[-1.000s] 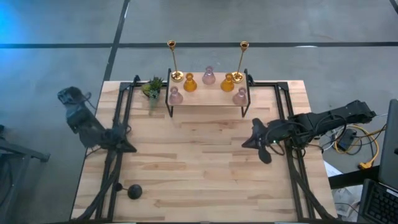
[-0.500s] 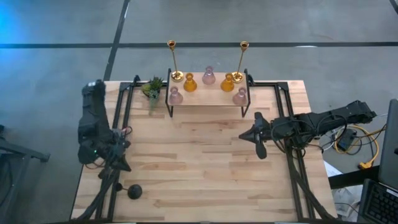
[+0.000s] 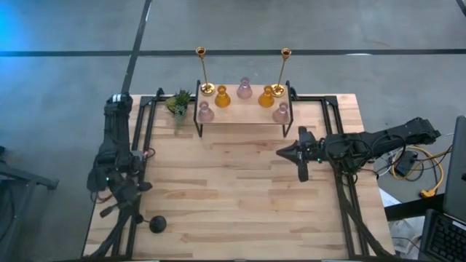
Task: Pick & Place candle stick holders
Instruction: Put the black candle holder on the shelf
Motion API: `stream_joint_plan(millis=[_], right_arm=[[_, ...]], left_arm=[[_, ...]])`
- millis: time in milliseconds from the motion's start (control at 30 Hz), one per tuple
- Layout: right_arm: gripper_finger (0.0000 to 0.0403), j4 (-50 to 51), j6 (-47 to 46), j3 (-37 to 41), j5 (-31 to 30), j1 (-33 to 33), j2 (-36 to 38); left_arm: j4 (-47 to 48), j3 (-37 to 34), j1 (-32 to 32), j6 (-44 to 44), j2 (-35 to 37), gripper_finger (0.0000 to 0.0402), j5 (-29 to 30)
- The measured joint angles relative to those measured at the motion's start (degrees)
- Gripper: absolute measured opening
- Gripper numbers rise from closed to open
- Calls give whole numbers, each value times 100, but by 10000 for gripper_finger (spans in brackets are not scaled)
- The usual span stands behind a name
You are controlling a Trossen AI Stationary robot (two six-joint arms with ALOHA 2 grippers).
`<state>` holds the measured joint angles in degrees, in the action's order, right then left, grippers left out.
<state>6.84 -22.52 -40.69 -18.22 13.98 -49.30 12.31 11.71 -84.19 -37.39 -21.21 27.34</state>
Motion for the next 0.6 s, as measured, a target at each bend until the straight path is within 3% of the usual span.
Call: stream_joint_plan(millis=[333, 600], right_arm=[[8, -124, 0, 0, 2, 0, -96], [8, -191, 0, 0, 3, 0, -113]], left_arm=[[-1532, -254, 25, 1306, -184, 40, 280], [-1395, -265, 34, 863, -465, 116, 579]])
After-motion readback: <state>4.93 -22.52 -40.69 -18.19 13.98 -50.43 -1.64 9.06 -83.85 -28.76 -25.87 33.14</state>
